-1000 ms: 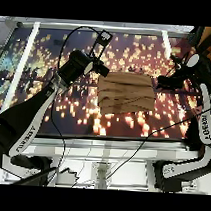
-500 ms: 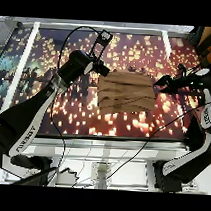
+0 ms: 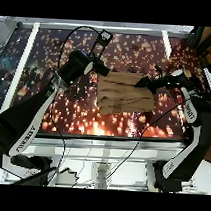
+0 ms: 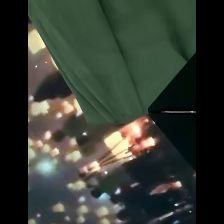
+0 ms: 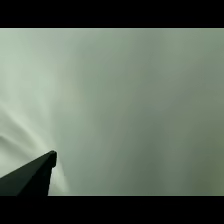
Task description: Fold the clothes and pants, and hang the long-sleeved shirts on hangers.
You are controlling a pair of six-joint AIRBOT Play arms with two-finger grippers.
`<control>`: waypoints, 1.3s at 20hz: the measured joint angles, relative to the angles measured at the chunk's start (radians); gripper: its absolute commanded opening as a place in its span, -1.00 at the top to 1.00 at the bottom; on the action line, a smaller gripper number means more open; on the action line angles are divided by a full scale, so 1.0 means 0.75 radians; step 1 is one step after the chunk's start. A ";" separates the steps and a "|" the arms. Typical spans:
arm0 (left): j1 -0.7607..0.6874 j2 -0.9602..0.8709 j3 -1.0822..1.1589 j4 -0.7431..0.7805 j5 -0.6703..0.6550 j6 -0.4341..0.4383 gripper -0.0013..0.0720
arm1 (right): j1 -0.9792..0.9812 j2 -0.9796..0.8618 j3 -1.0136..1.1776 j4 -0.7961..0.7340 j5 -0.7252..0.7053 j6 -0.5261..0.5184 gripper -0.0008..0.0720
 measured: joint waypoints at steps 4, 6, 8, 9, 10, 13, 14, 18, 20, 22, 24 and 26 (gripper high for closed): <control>0.000 0.000 0.000 -0.001 -0.007 0.000 0.93 | 0.157 -0.014 0.020 -0.045 -0.071 -0.021 0.87; 0.000 0.003 0.000 0.000 -0.026 0.001 0.93 | 0.203 -0.012 0.071 -0.057 -0.078 -0.024 0.88; 0.000 0.018 0.000 0.004 -0.059 0.022 0.94 | 0.212 0.015 0.144 -0.039 -0.049 -0.026 0.88; 0.000 0.032 0.000 0.004 -0.082 0.045 0.93 | 0.202 0.038 0.181 -0.013 -0.033 -0.028 0.88; 0.000 0.048 0.000 0.005 -0.093 0.056 0.93 | 0.180 0.067 0.219 0.011 -0.009 -0.028 0.88; 0.008 0.133 0.000 0.018 -0.122 0.082 0.93 | 0.055 0.184 0.308 0.096 0.040 -0.017 0.88; 0.012 0.173 0.000 0.024 -0.128 0.087 0.93 | -0.006 0.232 0.326 0.116 0.081 0.003 0.88; 0.055 0.380 0.000 0.038 -0.174 0.096 0.93 | -0.314 0.429 0.360 0.158 0.223 0.089 0.87; 0.097 0.488 0.000 0.043 -0.208 0.100 0.93 | -0.507 0.522 0.366 0.163 0.264 0.148 0.87; 0.142 0.586 0.000 0.043 -0.239 0.101 0.93 | -0.714 0.604 0.369 0.163 0.293 0.209 0.87; 0.191 0.676 0.000 0.044 -0.270 0.101 0.93 | -0.925 0.668 0.371 0.141 0.307 0.269 0.87; 0.232 0.754 0.001 0.044 -0.305 0.101 0.93 | -1.126 0.706 0.371 0.105 0.316 0.344 0.87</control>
